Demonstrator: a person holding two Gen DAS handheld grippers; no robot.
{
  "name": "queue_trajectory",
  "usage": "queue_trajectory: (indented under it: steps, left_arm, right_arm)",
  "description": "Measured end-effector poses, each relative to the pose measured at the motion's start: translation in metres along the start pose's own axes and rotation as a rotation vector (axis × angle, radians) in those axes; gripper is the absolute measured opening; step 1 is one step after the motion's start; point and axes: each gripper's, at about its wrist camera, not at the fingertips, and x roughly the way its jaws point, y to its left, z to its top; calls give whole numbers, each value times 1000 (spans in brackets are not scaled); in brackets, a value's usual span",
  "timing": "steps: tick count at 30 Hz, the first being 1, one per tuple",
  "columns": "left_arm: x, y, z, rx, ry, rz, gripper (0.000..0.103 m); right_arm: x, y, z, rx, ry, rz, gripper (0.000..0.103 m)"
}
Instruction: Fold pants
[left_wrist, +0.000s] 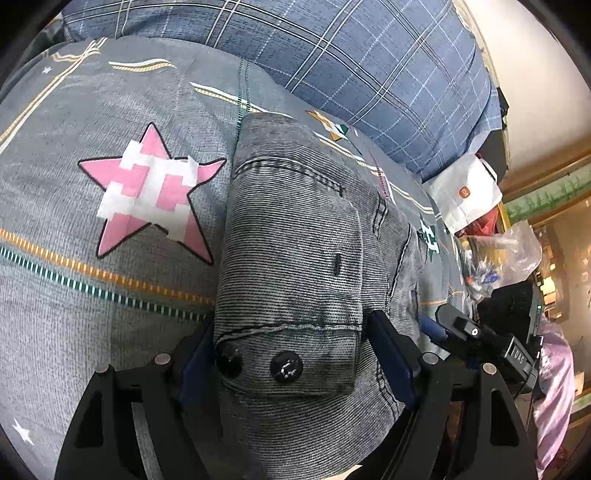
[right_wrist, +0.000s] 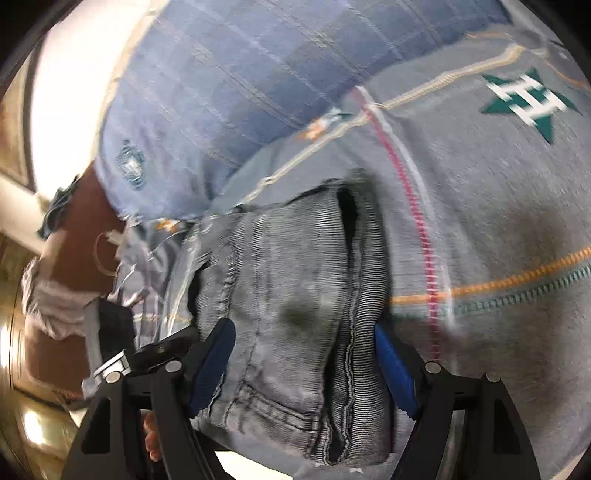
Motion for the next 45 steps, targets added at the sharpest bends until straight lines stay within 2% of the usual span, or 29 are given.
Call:
queue_trajectory:
  steps: [1, 4, 6, 7, 8, 10, 13, 17, 22, 27, 33, 36, 39, 43, 45]
  left_arm:
    - [1, -1, 1, 5, 1, 2, 79]
    - [5, -4, 5, 1, 7, 3, 79]
    - [6, -4, 6, 2, 7, 26, 74]
    - [6, -6, 6, 11, 6, 53, 69]
    - [7, -8, 7, 21, 7, 73, 67]
    - [9, -13, 7, 36, 0, 111, 61]
    - [9, -23, 4, 92, -18, 171, 53]
    - [3, -33, 2, 142, -35, 197, 41]
    - [-20, -52, -1, 230, -99, 197, 37]
    - [-62, -66, -2, 299, -199, 196, 36]
    - [-137, -71, 14, 336, -355, 210, 36]
    - [-164, -62, 29, 325, -406, 235, 36]
    - [-168, -45, 43, 290, -413, 248, 36]
    - [-139, -13, 57, 223, -388, 260, 37]
    - [-117, 13, 59, 173, -356, 266, 37]
  right_arm:
    - [10, -3, 1, 3, 20, -48, 78]
    - [9, -7, 3, 32, 1, -10, 78]
    - [9, -10, 3, 39, 3, 2, 78]
    - [10, -9, 3, 29, 3, 2, 76]
    - [11, -7, 4, 13, 5, -11, 72]
    - [16, -5, 5, -2, 19, -65, 26]
    - [11, 5, 4, -36, 14, -110, 17]
    - [4, 34, 6, -105, 1, -181, 14]
    - [-16, 73, 7, -181, -36, -213, 13]
    - [-37, 112, 11, -243, -90, -197, 13]
    - [-50, 175, 30, -336, -151, -133, 13]
    - [-39, 204, 45, -381, -159, -98, 13]
    - [-16, 215, 56, -404, -140, -93, 13]
    - [27, 210, 64, -420, -101, -90, 13]
    - [54, 192, 66, -378, -66, -93, 13]
